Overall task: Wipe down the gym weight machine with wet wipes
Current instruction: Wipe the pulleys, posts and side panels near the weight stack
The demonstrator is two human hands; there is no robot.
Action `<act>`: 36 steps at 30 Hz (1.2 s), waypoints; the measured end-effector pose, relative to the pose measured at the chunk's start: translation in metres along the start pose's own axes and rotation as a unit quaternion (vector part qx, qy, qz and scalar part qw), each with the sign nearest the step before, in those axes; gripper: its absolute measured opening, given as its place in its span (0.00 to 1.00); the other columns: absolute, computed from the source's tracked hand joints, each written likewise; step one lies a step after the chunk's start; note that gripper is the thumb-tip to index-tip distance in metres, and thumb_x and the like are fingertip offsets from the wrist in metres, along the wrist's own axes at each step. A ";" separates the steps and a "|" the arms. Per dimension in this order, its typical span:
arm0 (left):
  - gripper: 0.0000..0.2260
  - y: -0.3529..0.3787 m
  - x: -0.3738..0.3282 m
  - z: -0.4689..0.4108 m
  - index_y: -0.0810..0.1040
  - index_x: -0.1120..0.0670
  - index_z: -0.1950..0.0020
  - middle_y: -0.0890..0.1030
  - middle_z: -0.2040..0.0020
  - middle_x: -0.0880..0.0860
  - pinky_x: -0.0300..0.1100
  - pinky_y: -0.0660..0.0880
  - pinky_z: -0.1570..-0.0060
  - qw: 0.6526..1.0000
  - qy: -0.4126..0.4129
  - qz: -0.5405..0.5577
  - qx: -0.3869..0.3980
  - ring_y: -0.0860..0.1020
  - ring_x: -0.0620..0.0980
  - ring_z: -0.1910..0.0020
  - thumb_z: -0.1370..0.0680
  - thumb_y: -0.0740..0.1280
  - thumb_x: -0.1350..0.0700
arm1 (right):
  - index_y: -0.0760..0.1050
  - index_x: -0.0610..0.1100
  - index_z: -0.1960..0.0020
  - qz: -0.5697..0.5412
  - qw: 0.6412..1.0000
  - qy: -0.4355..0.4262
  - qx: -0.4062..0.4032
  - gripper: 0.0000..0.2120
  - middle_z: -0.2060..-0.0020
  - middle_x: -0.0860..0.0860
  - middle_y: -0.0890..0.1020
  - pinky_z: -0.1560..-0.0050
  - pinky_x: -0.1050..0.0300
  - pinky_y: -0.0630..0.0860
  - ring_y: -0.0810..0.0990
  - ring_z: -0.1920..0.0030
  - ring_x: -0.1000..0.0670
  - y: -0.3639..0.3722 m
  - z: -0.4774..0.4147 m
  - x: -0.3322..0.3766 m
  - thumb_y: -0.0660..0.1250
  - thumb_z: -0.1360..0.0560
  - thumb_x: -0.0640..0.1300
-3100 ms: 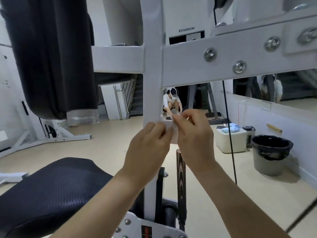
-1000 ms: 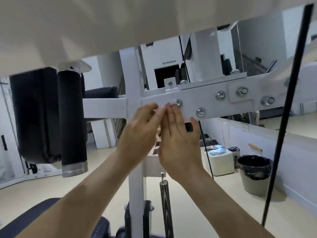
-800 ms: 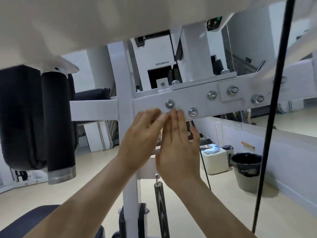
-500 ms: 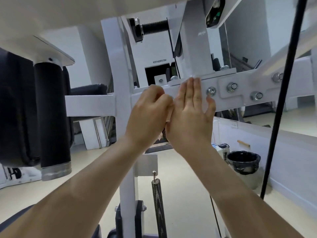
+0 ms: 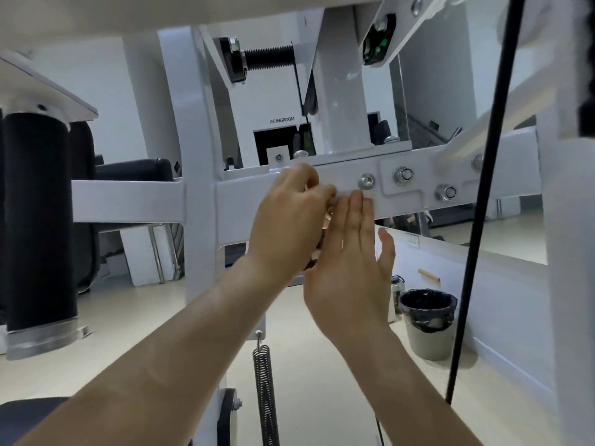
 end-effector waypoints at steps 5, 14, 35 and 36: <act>0.10 0.019 -0.027 0.015 0.80 0.62 0.42 0.79 0.42 0.60 0.47 0.74 0.40 0.991 0.118 -0.027 0.059 0.76 0.58 0.42 0.21 0.66 0.62 | 0.54 0.37 0.22 -0.021 0.998 0.047 -0.019 0.34 0.23 0.42 0.59 0.27 0.54 0.34 0.56 0.22 0.45 0.005 0.003 -0.024 0.55 0.25 0.48; 0.25 0.018 -0.010 0.028 0.56 0.61 0.22 0.54 0.21 0.59 0.56 0.55 0.25 0.967 0.129 -0.153 0.158 0.52 0.57 0.22 0.18 0.46 0.53 | 0.55 0.36 0.22 -0.086 0.995 0.020 -0.041 0.36 0.23 0.41 0.58 0.26 0.53 0.40 0.55 0.22 0.43 0.001 0.004 -0.009 0.47 0.29 0.46; 0.21 -0.045 0.063 0.080 0.70 0.62 0.28 0.70 0.29 0.61 0.50 0.64 0.28 0.989 -0.040 -0.122 0.077 0.66 0.57 0.27 0.21 0.61 0.57 | 0.75 0.43 0.31 -0.107 0.961 -0.252 -0.043 0.25 0.32 0.48 0.76 0.38 0.46 0.63 0.70 0.28 0.49 -0.004 -0.008 0.062 0.52 0.26 0.42; 0.19 -0.049 0.064 0.083 0.74 0.62 0.31 0.74 0.32 0.60 0.46 0.66 0.30 0.993 -0.057 -0.085 0.054 0.70 0.56 0.31 0.21 0.63 0.59 | 0.77 0.43 0.34 -0.130 0.955 -0.263 -0.052 0.23 0.34 0.48 0.78 0.38 0.47 0.65 0.72 0.30 0.50 -0.003 -0.007 0.064 0.53 0.25 0.42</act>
Point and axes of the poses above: each hand's wrist, its own z-axis away from the middle knuckle, its own y-axis out of the palm, x = y × z, the point moved 5 cm from there along -z, towards the middle knuckle
